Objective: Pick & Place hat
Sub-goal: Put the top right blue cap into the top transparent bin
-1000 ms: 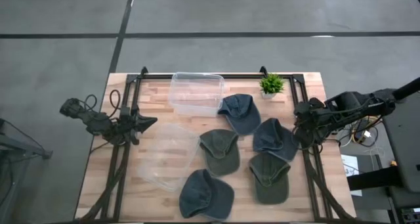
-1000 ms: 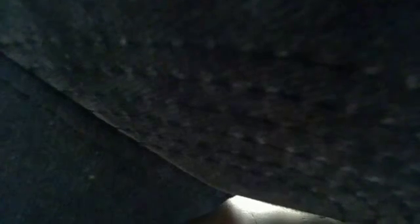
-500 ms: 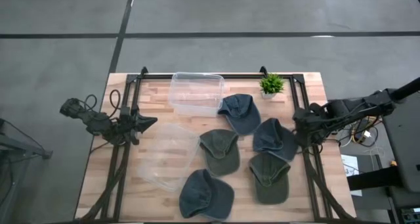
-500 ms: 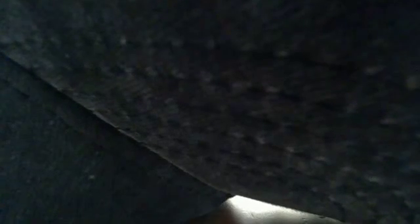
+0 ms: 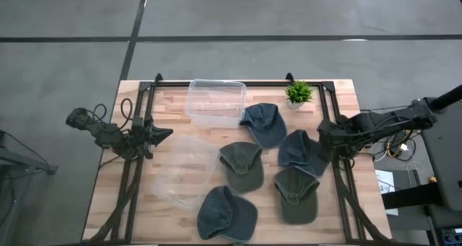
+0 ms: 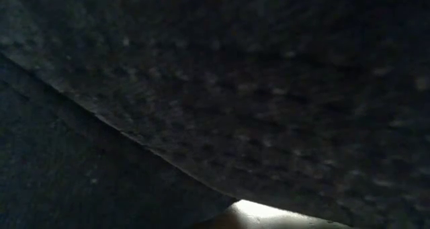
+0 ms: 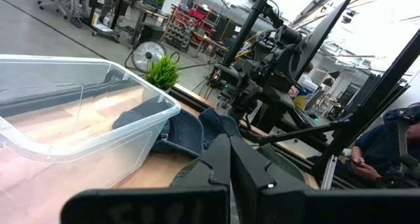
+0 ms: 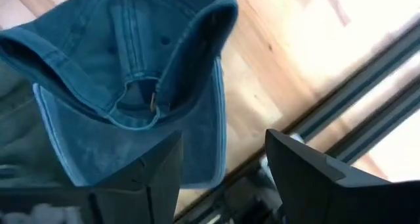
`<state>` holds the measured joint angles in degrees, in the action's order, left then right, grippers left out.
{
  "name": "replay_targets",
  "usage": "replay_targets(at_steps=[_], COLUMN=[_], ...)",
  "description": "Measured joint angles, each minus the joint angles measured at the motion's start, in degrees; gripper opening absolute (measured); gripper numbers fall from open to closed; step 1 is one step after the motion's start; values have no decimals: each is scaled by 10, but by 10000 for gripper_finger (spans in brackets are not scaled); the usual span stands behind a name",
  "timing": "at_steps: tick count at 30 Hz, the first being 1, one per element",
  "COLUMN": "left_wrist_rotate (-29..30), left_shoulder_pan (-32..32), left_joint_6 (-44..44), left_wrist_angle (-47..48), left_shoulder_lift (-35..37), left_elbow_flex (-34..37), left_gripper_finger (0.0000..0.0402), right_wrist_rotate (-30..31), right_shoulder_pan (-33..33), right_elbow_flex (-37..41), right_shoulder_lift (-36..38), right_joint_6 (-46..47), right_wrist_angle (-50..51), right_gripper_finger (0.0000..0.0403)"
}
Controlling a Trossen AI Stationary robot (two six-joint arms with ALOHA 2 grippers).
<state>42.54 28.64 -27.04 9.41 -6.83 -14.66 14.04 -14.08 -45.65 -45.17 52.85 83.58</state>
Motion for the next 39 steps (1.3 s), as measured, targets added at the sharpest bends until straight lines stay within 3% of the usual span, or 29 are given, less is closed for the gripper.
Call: replay_targets(at_steps=[8,17,30,39], left_wrist_rotate=[0,0,0,0], left_shoulder_pan=[0,0,0,0], left_joint_6=[-5,-5,-1,0], left_wrist_angle=[0,0,0,0], left_shoulder_lift=[0,0,0,0], left_elbow_flex=[0,0,0,0], left_gripper_finger=[3,3,3,3], right_wrist_rotate=[-9,13,11,15], right_shoulder_pan=[39,84,157,189], right_elbow_flex=[-11,-9,9,12], right_shoulder_lift=[-38,-99,-163,-178], right_joint_6=[150,337,315,278], right_wrist_angle=[-70,-72,-137,-73], right_gripper_finger=[210,210,210,210])
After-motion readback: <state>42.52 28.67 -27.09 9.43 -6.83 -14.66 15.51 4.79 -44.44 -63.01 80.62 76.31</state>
